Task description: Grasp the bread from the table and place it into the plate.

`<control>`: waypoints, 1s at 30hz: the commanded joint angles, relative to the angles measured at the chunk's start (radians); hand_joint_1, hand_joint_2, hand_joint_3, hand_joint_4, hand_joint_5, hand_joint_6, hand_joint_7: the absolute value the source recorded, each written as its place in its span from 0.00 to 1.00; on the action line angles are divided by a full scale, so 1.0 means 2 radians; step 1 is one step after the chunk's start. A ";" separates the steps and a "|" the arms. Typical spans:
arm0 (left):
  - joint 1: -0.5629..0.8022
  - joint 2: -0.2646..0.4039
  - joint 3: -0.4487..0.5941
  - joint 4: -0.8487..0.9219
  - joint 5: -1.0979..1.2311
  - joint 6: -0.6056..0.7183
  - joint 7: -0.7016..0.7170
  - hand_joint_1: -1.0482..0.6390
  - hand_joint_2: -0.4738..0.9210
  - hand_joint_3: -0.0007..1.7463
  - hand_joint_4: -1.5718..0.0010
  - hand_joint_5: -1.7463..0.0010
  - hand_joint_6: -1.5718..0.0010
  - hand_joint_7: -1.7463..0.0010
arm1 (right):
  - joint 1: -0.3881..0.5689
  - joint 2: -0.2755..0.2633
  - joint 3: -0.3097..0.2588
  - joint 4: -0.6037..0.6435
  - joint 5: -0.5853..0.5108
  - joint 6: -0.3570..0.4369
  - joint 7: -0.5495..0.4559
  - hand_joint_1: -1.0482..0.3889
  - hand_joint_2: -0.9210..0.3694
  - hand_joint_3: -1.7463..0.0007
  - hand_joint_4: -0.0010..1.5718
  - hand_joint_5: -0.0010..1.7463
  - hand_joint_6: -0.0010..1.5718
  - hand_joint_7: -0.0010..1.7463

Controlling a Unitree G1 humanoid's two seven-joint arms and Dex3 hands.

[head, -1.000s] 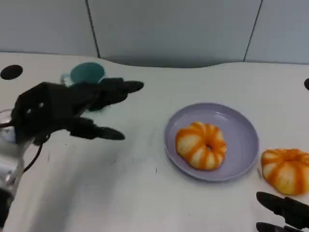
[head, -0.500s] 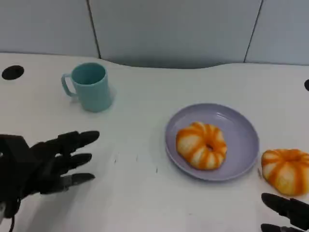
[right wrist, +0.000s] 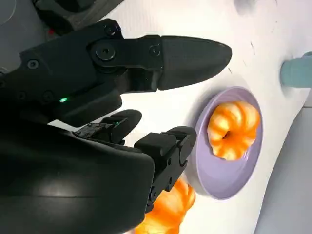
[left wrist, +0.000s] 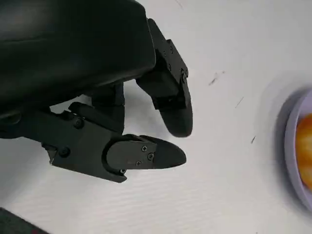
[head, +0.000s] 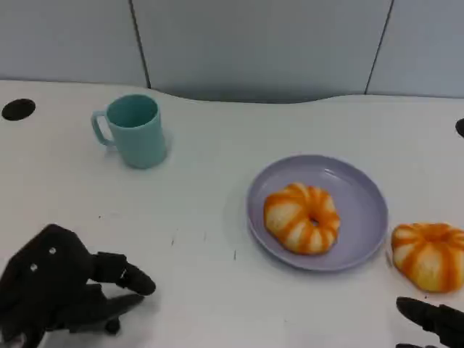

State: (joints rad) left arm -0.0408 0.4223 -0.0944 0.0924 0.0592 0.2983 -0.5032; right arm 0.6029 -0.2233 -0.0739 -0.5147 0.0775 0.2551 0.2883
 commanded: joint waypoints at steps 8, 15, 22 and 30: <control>-0.001 0.001 -0.008 -0.008 0.024 0.008 0.023 0.35 1.00 0.28 0.67 0.00 0.74 0.14 | -0.015 -0.008 -0.014 0.015 0.005 0.001 0.003 0.38 0.00 0.73 0.42 0.01 0.31 0.00; 0.004 -0.003 -0.007 -0.010 0.022 0.007 0.023 0.36 1.00 0.28 0.65 0.00 0.78 0.01 | -0.021 -0.009 -0.014 0.020 0.004 0.002 0.003 0.37 0.00 0.73 0.41 0.01 0.31 0.00; 0.001 -0.003 -0.010 -0.007 0.029 0.015 0.025 0.35 1.00 0.27 0.64 0.00 0.79 0.00 | -0.025 -0.010 -0.018 0.030 0.005 -0.006 0.007 0.37 0.00 0.73 0.42 0.01 0.31 0.00; 0.012 0.001 -0.015 -0.024 0.038 0.006 0.029 0.35 1.00 0.29 0.68 0.00 0.76 0.10 | -0.029 -0.015 -0.022 0.034 0.006 -0.006 0.011 0.36 0.00 0.73 0.41 0.00 0.31 0.00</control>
State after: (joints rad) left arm -0.0266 0.4083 -0.1178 0.0574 0.1193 0.3128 -0.4539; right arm 0.5482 -0.2390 -0.1014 -0.4484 0.0776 0.2519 0.3054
